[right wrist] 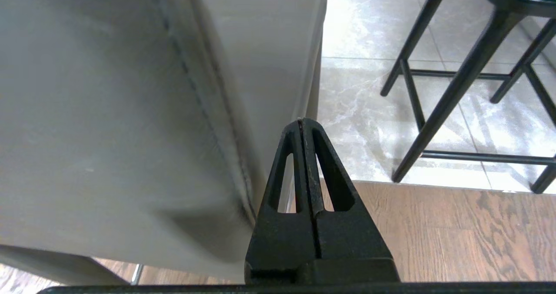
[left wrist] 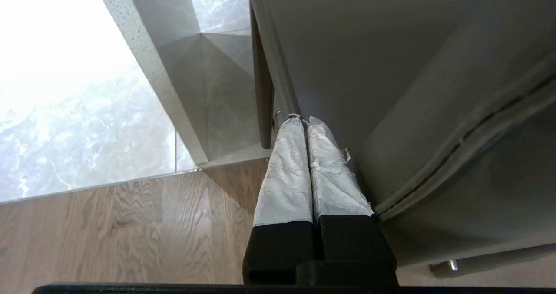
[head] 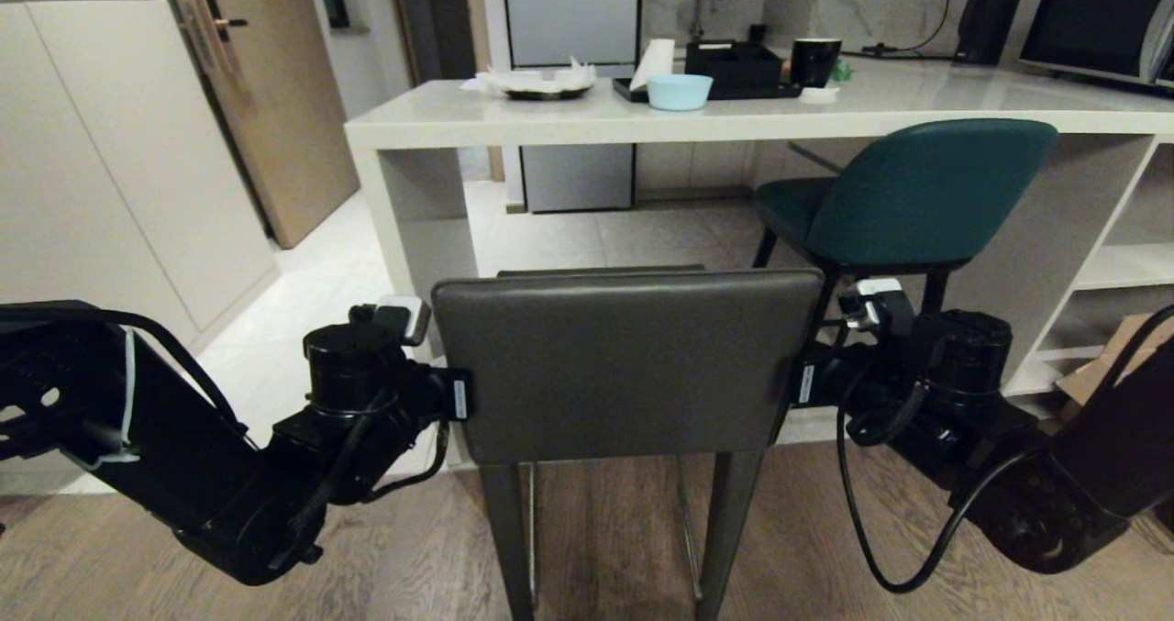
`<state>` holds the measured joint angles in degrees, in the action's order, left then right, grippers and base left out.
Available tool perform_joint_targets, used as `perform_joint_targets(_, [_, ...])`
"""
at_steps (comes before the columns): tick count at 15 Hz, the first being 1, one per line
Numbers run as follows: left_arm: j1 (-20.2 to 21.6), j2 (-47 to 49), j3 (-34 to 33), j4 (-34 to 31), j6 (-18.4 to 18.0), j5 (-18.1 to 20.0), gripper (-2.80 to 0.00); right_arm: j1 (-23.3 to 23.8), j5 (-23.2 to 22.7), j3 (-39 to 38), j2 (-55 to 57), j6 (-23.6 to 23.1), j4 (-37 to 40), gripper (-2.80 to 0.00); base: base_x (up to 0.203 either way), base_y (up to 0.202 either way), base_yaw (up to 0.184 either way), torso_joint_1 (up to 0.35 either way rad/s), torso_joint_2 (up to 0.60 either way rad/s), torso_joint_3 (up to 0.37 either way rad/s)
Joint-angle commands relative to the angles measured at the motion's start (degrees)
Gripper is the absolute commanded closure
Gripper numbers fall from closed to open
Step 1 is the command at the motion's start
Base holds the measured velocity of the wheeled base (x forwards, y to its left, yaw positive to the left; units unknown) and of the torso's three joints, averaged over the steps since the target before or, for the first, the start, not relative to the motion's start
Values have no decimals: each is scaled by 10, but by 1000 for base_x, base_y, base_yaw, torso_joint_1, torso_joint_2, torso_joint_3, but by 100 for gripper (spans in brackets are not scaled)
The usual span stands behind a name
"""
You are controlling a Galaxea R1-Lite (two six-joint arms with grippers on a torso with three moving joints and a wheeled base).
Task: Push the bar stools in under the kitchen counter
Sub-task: Push the gray chair back under the dining table
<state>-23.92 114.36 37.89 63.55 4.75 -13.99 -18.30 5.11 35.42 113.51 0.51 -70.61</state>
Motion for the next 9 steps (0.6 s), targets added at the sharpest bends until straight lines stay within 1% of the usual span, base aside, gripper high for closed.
perform_joint_targets(1, [-1,3,1,3,0,-1,0,-2,1,1,6,0,-4,0,0,0,0,0,0,0])
perform_joint_targets(2, [-3,3,0,3,1,-1,0,-3,1,1,8,0,-5,0,116,0,-1,-6,2,4])
perform_joint_targets(9, [-8,0,-7,4,1,-2,0,-4,1,5,14,-2,-4,0,189,0,1,2,2,2])
